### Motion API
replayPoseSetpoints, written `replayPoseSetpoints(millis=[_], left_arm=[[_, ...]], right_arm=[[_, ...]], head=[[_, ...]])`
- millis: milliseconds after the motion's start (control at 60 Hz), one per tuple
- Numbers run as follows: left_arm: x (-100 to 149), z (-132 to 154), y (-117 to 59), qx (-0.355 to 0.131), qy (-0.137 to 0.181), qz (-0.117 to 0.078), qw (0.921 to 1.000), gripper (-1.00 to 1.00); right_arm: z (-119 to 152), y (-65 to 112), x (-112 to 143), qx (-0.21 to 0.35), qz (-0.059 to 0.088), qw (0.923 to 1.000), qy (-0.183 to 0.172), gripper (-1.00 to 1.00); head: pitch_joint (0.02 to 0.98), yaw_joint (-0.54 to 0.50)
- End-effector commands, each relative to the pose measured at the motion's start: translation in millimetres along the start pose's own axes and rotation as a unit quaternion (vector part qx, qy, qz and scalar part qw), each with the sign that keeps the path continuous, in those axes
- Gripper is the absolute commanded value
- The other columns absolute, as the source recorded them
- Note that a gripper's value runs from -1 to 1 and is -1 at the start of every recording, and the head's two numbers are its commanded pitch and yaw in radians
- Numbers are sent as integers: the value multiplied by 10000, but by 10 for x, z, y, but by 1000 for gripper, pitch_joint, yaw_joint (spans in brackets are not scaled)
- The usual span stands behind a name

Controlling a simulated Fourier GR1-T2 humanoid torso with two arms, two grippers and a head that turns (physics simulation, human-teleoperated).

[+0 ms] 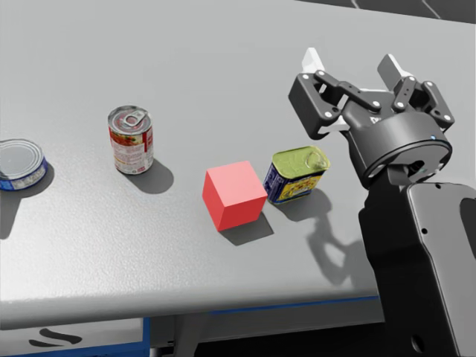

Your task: Find the red cube and pick it up.

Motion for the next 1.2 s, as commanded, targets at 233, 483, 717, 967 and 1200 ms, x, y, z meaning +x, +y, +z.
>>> replayPoseSetpoints(millis=[233,483,717,967,1200], left_arm=[[-14,6,-17,-6,16,4,10000,-1000],[-17,7,-27,-15,16,-6,10000,-1000],[-17,16,-27,-9,14,-5,10000,-1000],[-14,18,-23,6,2,-12,10000,-1000],[-8,23,-15,30,2,4,10000,-1000]], right_arm=[[897,399,-79,569,-47,9982,164,-1000],[1270,586,-354,1039,-320,9921,624,-1000],[1261,695,-641,1120,-253,9890,929,-1000],[1134,761,-937,957,-56,9864,1339,-1000],[940,822,-1101,837,203,9847,1513,-1000]], head=[[911,-238],[914,-241],[914,-237],[916,-232],[917,-224]])
